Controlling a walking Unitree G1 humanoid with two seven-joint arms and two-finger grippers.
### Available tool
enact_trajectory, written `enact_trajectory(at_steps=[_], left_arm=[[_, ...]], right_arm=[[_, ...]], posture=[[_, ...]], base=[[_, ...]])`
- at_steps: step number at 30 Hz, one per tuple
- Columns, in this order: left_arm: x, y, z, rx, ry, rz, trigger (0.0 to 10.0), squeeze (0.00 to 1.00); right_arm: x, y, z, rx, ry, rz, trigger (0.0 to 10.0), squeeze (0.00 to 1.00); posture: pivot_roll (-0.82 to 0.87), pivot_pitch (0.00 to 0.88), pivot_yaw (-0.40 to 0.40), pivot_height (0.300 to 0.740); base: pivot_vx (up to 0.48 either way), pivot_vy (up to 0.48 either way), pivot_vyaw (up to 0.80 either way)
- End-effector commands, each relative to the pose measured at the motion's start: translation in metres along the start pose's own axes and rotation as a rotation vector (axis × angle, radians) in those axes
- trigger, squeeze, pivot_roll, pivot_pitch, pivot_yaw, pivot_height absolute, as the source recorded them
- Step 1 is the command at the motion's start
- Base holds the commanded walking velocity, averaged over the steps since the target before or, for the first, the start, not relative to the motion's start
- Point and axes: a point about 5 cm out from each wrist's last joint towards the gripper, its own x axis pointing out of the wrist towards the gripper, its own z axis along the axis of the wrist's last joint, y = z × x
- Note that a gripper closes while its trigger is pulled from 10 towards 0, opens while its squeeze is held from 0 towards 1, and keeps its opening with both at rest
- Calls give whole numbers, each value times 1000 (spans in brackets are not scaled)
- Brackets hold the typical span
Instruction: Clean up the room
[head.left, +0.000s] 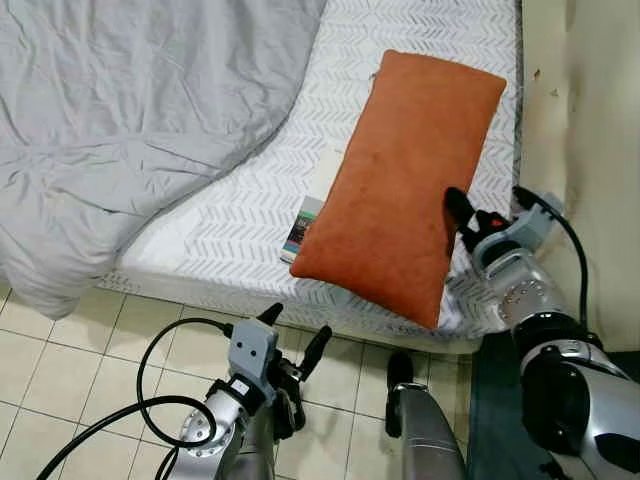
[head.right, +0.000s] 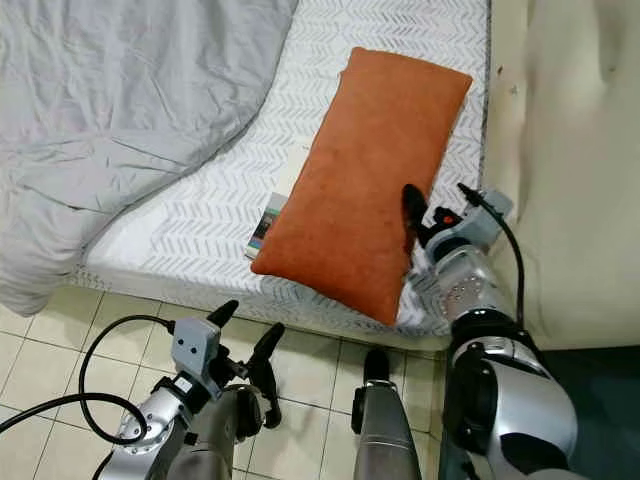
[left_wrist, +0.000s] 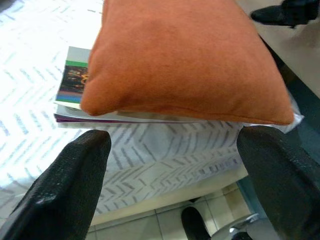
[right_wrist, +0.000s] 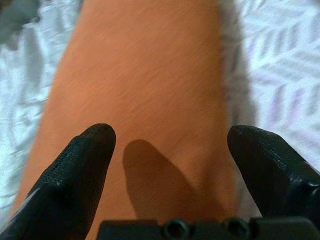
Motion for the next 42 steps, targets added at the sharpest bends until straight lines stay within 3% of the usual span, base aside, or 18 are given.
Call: enact_trajectory(at_steps=[1,5,7,14,21,23,25,31,42], left_arm=[[-9,-3,-6,-9,32,9,10000,0],[-12,-3,-7,-11,39,12,10000,0],[-14,-6,-12,-17,64,10,10000,0],[-13,-8,-14,-23,79,7,10000,0],[-11,-6,-13,-21,81,15,10000,0],[-10,-8,-12,-25,74,6,10000,0],[-10,-14,-7,-76,30,-36,10000,0],[-5,-15,-10,-11,26,-46,10000,0],[-1,-12,-7,-33,10,-11,10000,0]], right_arm=[[-3,-4,-4,31,14,10,10000,0],[-3,-2,-4,61,23,53,10000,0],[-6,-1,-17,38,104,105,10000,0],[-11,-3,-38,5,203,103,10000,0],[-19,-1,-73,-19,345,75,9765,0],[-20,0,-78,-35,364,59,0,0],[-18,5,-81,-37,375,84,0,0],[-17,5,-78,-50,364,71,0,0],[-11,0,-54,-80,267,36,0,0]], posture=[[-62,494,18,740],[-63,493,16,740],[-65,492,14,740],[-69,492,15,740],[-66,498,20,740],[-65,499,21,740],[-61,498,20,740],[-71,498,13,740],[-72,496,18,740]], base=[[0,0,0],[0,0,0],[0,0,0],[0,0,0],[0,0,0],[0,0,0],[0,0,0],[0,0,0],[0,0,0]])
